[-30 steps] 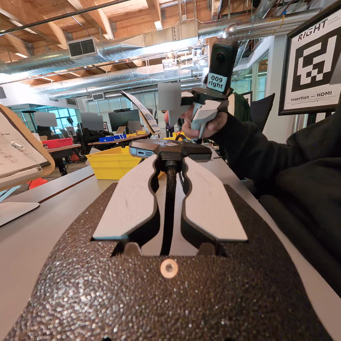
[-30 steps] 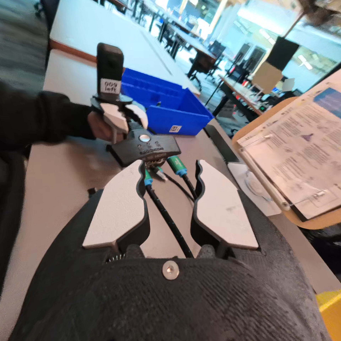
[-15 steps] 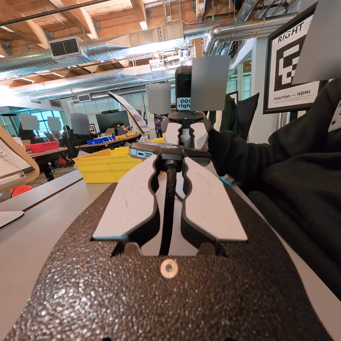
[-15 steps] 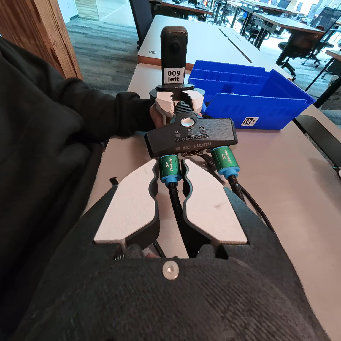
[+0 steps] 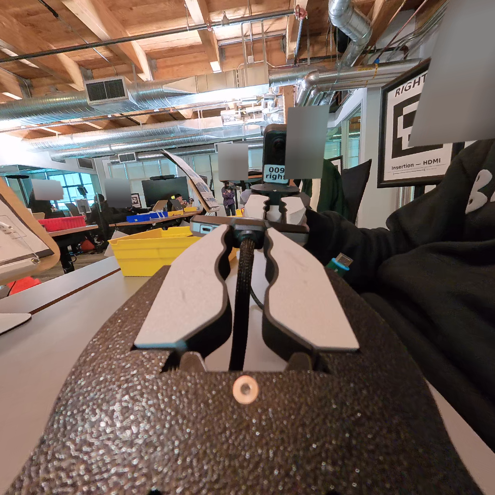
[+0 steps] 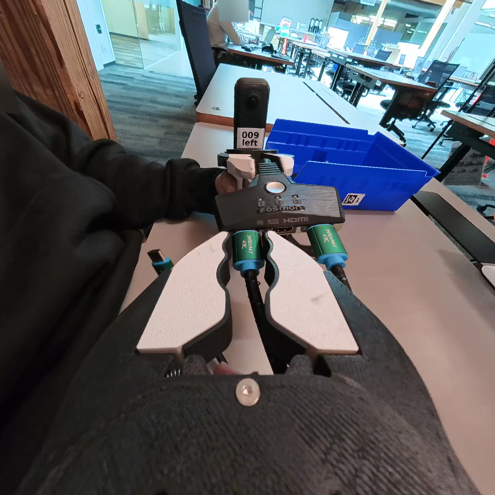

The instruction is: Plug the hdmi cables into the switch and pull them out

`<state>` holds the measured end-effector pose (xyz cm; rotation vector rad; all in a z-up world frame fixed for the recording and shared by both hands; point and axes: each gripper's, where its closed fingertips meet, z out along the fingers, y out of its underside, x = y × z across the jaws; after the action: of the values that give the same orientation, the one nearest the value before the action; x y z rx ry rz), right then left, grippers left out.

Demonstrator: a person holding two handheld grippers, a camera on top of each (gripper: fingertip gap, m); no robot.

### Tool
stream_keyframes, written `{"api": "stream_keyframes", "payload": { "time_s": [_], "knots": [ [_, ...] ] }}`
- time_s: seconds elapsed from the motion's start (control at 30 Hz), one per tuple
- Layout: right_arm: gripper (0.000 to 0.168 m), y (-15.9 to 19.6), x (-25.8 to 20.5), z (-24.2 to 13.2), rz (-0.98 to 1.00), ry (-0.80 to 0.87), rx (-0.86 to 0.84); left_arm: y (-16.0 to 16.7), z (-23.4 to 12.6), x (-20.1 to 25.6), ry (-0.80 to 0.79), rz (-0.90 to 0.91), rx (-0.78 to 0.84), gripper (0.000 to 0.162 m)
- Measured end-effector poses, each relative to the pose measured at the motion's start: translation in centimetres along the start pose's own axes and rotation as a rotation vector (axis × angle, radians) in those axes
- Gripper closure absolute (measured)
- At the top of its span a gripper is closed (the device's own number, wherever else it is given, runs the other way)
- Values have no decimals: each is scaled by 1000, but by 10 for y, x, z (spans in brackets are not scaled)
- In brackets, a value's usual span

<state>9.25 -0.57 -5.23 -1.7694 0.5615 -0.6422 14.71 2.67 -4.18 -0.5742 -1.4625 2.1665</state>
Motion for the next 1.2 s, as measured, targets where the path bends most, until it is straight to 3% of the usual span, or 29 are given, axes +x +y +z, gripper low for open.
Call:
{"api": "stream_keyframes", "payload": {
  "time_s": [0.2, 0.53, 0.83, 0.97, 1.2],
  "knots": [
    [147, 1, -4, 1, -68, -1, -16, 1, 0, 1, 13, -14, -5, 140],
    [146, 13, -5, -16, -110, 20, -225, 19, 7, 9, 42, 8, -161, 140],
    [146, 19, -3, -24, -19, 75, -277, 27, 14, 7, 30, 40, -211, 141],
    [147, 26, -1, -21, -8, 109, -330, 38, 12, 0, 9, 66, -307, 141],
    [148, 24, -5, -21, -40, 66, -246, 38, 19, -1, -9, -45, -251, 139]
  ]
}}
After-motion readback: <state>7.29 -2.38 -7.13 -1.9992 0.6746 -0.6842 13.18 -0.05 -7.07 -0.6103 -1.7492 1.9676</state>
